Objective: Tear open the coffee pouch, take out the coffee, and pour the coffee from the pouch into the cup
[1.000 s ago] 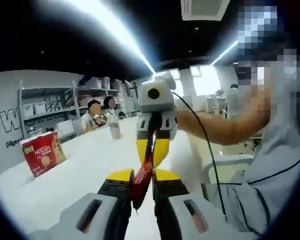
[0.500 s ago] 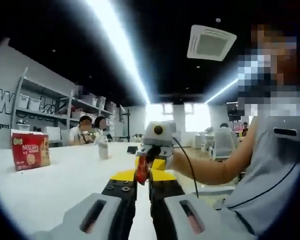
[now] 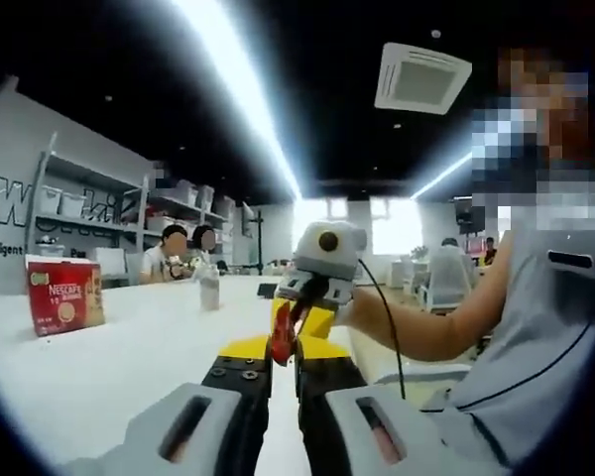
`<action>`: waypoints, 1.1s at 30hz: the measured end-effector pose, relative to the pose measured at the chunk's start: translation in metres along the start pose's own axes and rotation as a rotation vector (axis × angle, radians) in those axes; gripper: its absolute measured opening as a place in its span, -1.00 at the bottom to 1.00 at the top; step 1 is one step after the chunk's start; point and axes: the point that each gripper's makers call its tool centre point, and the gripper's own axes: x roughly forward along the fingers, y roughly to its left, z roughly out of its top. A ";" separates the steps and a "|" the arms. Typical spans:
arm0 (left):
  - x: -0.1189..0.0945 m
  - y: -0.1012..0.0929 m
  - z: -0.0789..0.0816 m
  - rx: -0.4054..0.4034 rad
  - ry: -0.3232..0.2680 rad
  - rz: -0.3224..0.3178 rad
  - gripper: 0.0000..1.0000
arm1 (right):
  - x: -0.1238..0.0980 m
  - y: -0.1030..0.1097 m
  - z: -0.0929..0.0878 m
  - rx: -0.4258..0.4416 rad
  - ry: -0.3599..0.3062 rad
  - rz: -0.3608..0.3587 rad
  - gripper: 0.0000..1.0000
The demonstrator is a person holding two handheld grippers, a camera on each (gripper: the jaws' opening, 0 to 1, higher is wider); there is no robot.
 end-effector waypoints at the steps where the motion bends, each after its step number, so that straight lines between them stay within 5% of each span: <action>1: 0.000 0.000 0.000 -0.001 0.000 -0.002 -0.79 | 0.000 0.000 0.000 0.002 -0.003 0.001 -0.86; 11: 0.004 0.000 0.000 -0.022 0.002 0.001 -0.77 | 0.001 0.006 0.000 0.068 -0.026 -0.007 -0.90; 15: 0.004 0.007 0.011 -0.017 -0.071 0.036 -0.71 | -0.001 -0.006 0.012 0.223 -0.190 -0.043 -0.90; 21: 0.005 0.011 0.005 -0.059 -0.054 0.040 -0.62 | -0.016 -0.029 0.032 0.426 -0.543 -0.112 -0.90; 27: 0.017 0.013 0.001 -0.064 -0.054 0.063 -0.53 | 0.001 -0.024 0.039 0.509 -0.686 -0.089 -0.90; 33: 0.021 0.006 -0.005 -0.035 -0.016 0.058 -0.76 | 0.009 -0.027 0.042 0.541 -0.757 -0.082 -0.90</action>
